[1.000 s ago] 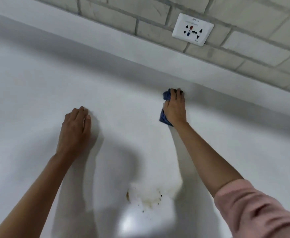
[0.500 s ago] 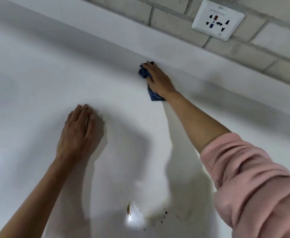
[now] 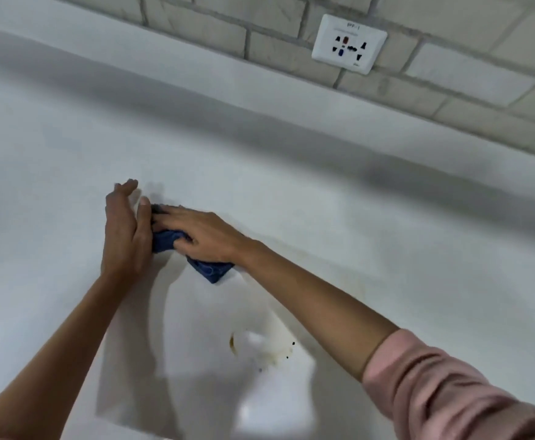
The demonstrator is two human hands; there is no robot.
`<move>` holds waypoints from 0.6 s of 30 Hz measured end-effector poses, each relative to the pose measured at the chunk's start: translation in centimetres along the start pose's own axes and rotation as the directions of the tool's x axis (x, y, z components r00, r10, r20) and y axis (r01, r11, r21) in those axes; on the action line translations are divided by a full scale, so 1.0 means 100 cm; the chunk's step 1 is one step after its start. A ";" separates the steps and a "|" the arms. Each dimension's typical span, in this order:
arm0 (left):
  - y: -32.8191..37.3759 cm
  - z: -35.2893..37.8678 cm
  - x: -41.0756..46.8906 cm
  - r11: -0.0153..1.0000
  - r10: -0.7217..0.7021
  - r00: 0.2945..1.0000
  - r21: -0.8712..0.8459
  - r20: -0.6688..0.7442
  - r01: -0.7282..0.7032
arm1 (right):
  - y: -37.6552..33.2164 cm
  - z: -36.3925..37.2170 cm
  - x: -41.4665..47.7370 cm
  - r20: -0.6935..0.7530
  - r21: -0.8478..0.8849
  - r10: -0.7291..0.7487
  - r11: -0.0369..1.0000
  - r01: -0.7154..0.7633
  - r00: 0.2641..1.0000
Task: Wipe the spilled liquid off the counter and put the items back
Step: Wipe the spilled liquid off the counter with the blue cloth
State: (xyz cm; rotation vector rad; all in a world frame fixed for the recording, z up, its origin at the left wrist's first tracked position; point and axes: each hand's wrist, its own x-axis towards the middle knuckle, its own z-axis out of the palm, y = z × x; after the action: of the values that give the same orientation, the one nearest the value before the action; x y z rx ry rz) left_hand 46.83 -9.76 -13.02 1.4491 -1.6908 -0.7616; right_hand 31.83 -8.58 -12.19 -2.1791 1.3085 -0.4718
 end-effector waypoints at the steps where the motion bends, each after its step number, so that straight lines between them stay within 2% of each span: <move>1: 0.000 -0.002 -0.005 1.000 -0.003 1.000 -0.018 0.017 0.003 | -0.006 0.002 -0.012 0.010 0.033 -0.004 0.999 0.003 1.000; 5: 0.000 -0.010 -0.027 0.999 0.026 0.997 -0.038 0.076 -0.024 | -0.022 0.009 -0.061 0.085 0.156 0.022 0.987 -0.035 0.996; 9: 0.000 -0.014 -0.046 0.996 0.084 0.979 0.004 0.185 -0.086 | -0.036 0.010 -0.102 0.229 0.336 0.131 0.919 -0.204 0.965; 12: 0.003 -0.015 -0.061 0.988 0.152 0.951 -0.017 0.270 -0.154 | -0.045 -0.006 -0.126 0.308 0.407 0.197 0.857 -0.316 0.931; 13: 0.002 -0.015 -0.066 0.982 0.183 0.938 -0.015 0.295 -0.187 | -0.046 -0.014 -0.135 0.281 0.426 0.233 0.839 -0.338 0.931; 15: 0.000 -0.013 -0.074 0.965 0.247 0.906 -0.004 0.345 -0.262 | -0.043 -0.031 -0.160 0.119 0.457 0.354 0.810 -0.367 0.928; 16: -0.001 -0.013 -0.077 0.956 0.273 0.889 0.003 0.367 -0.294 | -0.038 -0.041 -0.177 0.009 0.466 0.432 0.796 -0.386 0.902; 18: -0.004 -0.012 -0.079 0.940 0.309 0.867 0.010 0.391 -0.340 | -0.026 -0.058 -0.216 -0.192 0.478 0.577 0.761 -0.438 0.794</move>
State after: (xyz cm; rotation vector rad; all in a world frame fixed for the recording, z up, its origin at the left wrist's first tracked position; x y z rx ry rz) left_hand 48.48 -1.96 -14.07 1.0621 -2.2191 -0.8336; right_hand 20.36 9.89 -6.38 -1.3422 1.7302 -0.8213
